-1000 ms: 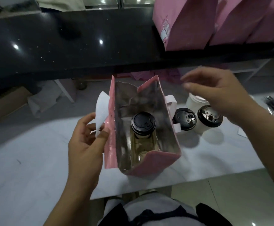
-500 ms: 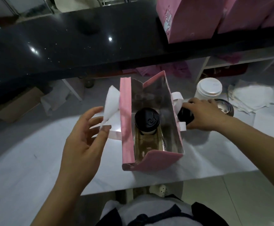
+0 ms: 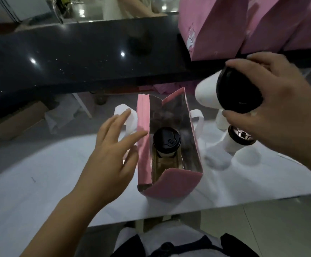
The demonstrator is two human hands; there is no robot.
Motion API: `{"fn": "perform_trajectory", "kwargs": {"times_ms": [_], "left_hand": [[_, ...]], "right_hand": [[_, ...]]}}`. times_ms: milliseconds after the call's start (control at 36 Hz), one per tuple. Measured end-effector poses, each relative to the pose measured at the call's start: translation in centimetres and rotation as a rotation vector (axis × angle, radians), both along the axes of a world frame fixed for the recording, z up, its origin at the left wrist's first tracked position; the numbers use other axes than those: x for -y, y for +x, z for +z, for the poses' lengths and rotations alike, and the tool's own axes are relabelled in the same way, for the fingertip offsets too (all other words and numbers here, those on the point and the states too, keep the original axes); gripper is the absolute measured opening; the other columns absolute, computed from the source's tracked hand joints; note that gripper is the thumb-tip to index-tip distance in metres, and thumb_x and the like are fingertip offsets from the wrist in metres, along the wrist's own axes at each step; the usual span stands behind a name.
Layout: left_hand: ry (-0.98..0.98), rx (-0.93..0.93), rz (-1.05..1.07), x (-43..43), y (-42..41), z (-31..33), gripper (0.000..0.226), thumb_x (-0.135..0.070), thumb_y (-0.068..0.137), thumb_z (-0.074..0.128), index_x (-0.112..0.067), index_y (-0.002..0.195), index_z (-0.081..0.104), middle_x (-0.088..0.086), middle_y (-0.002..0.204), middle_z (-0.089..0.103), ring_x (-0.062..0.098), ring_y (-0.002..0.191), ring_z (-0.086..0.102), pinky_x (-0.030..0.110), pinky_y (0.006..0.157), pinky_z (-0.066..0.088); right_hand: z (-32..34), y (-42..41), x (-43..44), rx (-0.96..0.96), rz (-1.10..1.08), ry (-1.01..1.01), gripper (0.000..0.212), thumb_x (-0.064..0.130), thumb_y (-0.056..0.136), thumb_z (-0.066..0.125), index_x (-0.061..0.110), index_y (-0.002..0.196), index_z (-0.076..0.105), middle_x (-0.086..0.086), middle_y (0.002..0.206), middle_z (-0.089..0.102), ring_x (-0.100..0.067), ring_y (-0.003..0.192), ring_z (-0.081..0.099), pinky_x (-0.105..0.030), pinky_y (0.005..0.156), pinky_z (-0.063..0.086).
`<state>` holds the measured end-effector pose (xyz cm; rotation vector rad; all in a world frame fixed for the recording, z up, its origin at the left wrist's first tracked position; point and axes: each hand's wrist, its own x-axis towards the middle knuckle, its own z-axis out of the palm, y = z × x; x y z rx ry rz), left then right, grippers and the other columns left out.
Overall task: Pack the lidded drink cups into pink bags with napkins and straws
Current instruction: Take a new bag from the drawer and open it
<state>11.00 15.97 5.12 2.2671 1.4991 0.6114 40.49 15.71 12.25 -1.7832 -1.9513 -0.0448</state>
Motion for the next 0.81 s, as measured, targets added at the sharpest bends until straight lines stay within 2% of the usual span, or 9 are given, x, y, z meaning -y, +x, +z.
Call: {"fn": "perform_trajectory", "kwargs": {"times_ms": [56, 111, 222, 278, 361, 528, 639, 750, 806], "left_hand": [[-0.078, 0.021, 0.023, 0.5, 0.5, 0.1, 0.055, -0.058, 0.09, 0.037, -0.039, 0.141, 0.049, -0.019, 0.164, 0.007, -0.004, 0.147, -0.007, 0.027, 0.109, 0.011], [-0.151, 0.029, 0.027, 1.0, 1.1, -0.1, 0.069, -0.073, 0.082, 0.034, -0.041, 0.143, 0.044, -0.02, 0.164, 0.001, -0.002, 0.148, -0.009, 0.028, 0.111, 0.01], [-0.256, 0.0, 0.006, 1.7, 1.7, -1.0, 0.064, -0.064, 0.089, 0.044, -0.042, 0.148, 0.029, -0.017, 0.164, -0.007, 0.001, 0.148, -0.01, 0.034, 0.119, 0.013], [-0.26, -0.026, -0.03, 1.8, 1.5, -1.6, 0.079, -0.07, 0.081, 0.047, -0.044, 0.15, 0.019, -0.017, 0.163, -0.01, 0.004, 0.149, -0.011, 0.034, 0.119, 0.013], [-0.289, -0.031, -0.076, 1.7, 0.8, -2.2, 0.098, -0.085, 0.064, 0.036, -0.049, 0.151, 0.008, -0.018, 0.162, -0.012, 0.008, 0.15, -0.009, 0.035, 0.12, 0.015], [-0.389, 0.031, -0.084, 1.4, -0.4, -2.6, 0.123, -0.087, 0.05, 0.059, -0.052, 0.149, -0.006, -0.02, 0.161, -0.02, 0.008, 0.15, -0.009, 0.039, 0.12, 0.014], [-0.397, 0.042, -0.086, 1.2, -0.9, -2.9, 0.13, -0.085, 0.049, 0.066, -0.048, 0.151, -0.006, -0.018, 0.161, -0.021, 0.01, 0.151, -0.009, 0.04, 0.122, 0.015], [-0.422, 0.045, -0.091, 1.3, -1.0, -2.9, 0.132, -0.081, 0.053, 0.07, -0.041, 0.155, -0.004, -0.019, 0.159, -0.026, 0.007, 0.149, -0.013, 0.037, 0.122, 0.01], [-0.423, 0.037, -0.094, 1.3, -0.9, -2.9, 0.132, -0.081, 0.054, 0.069, -0.038, 0.155, -0.006, -0.019, 0.158, -0.028, 0.005, 0.149, -0.014, 0.034, 0.121, 0.008]], "right_hand": [[1.3, -1.5, 1.2, -0.003, 0.118, 0.004, 0.074, 0.039, 0.074, 0.07, 0.028, 0.144, 0.047, -0.006, 0.142, 0.044, -0.033, 0.124, 0.048, -0.054, 0.1, 0.046], [2.1, -3.0, 1.9, -0.014, 0.223, -0.079, 0.075, 0.043, 0.073, 0.068, 0.032, 0.144, 0.046, 0.001, 0.142, 0.043, -0.026, 0.124, 0.049, -0.049, 0.101, 0.046], [1.9, -5.7, 1.8, -0.008, 0.361, -0.352, 0.075, 0.046, 0.073, 0.068, 0.045, 0.143, 0.041, 0.018, 0.138, 0.041, -0.008, 0.122, 0.049, -0.033, 0.098, 0.048], [1.5, -6.8, 1.3, 0.062, 0.384, -0.438, 0.078, 0.046, 0.073, 0.07, 0.047, 0.144, 0.037, 0.022, 0.138, 0.039, -0.004, 0.119, 0.047, -0.026, 0.095, 0.048], [0.9, -8.4, 0.5, 0.16, 0.411, -0.501, 0.077, 0.042, 0.077, 0.071, 0.048, 0.144, 0.034, 0.018, 0.139, 0.039, -0.009, 0.117, 0.049, -0.029, 0.092, 0.051], [-1.1, -10.5, -1.7, 0.32, 0.433, -0.657, 0.076, 0.036, 0.077, 0.075, 0.045, 0.142, 0.036, 0.01, 0.133, 0.044, -0.016, 0.112, 0.054, -0.035, 0.089, 0.053], [-4.1, -11.8, -3.0, 0.387, 0.414, -0.746, 0.079, 0.032, 0.072, 0.081, 0.039, 0.14, 0.041, 0.006, 0.129, 0.046, -0.021, 0.107, 0.058, -0.036, 0.088, 0.053], [-7.1, -12.6, -3.7, 0.39, 0.418, -0.821, 0.08, 0.033, 0.067, 0.085, 0.036, 0.136, 0.045, 0.007, 0.114, 0.049, -0.021, 0.103, 0.06, -0.035, 0.082, 0.053], [-8.5, -12.8, -3.8, 0.396, 0.406, -0.847, 0.081, 0.033, 0.065, 0.086, 0.036, 0.135, 0.046, 0.005, 0.117, 0.053, -0.023, 0.103, 0.061, -0.039, 0.085, 0.054]]}}
